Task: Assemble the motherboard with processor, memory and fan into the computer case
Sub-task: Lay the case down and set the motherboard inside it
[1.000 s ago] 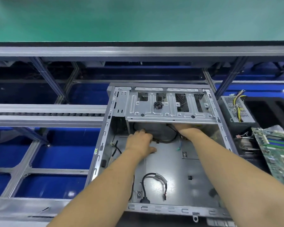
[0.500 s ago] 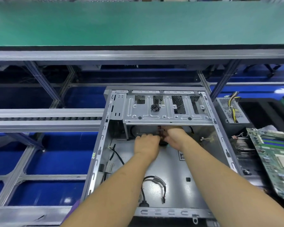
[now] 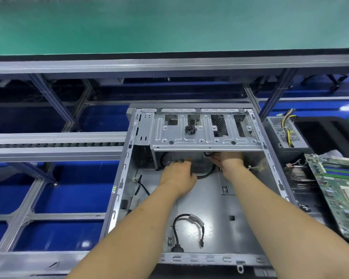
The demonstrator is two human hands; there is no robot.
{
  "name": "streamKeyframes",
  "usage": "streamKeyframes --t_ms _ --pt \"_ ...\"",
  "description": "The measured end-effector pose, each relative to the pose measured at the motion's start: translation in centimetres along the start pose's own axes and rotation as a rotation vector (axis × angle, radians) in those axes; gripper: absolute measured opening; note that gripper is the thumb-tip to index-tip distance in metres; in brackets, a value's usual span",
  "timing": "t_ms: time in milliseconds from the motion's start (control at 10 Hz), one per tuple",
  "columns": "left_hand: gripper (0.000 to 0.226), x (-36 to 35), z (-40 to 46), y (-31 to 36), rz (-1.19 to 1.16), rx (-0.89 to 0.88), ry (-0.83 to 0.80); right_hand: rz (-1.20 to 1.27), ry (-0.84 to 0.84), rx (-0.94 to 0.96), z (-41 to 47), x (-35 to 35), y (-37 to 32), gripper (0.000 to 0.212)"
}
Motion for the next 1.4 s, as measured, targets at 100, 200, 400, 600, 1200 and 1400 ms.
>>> streamKeyframes --t_ms 100,200,400,600,1200,1400 --pt "0.028 -0.6 0.1 0.6 0.116 -0.024 -0.056 -0.361 0.010 0.013 -1.2 -0.8 -0.5 0.020" --pt "0.027 -0.6 0.3 0.6 0.211 -0.033 -0.015 -0.695 -0.092 0.067 -1.2 -1.5 -1.0 0.034" --pt "0.024 0.2 0.4 -0.4 0.272 0.004 0.046 -1.088 -0.241 0.119 -3.2 -0.4 -2.0 0.016" --pt "0.013 1.7 -0.1 -2.3 0.034 0.156 0.137 -1.193 -0.204 0.224 -3.0 -0.1 0.3 0.038" --pt "0.024 1.5 0.3 -2.5 -0.298 0.222 0.141 -0.392 -0.100 0.024 -1.3 -3.6 1.9 0.005" --pt "0.034 2.0 0.3 -2.4 -0.139 0.206 0.187 0.298 -0.225 -0.182 -1.8 -4.9 2.5 0.015"
Point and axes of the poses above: each hand's wrist, its own z-axis towards the middle knuckle, its own x-axis out of the back of the hand, y = z × x, the point moved 7 cm from there along z, towards the middle knuckle, and after that the axes turned 6 degrees about z, right-handed, at the moved point
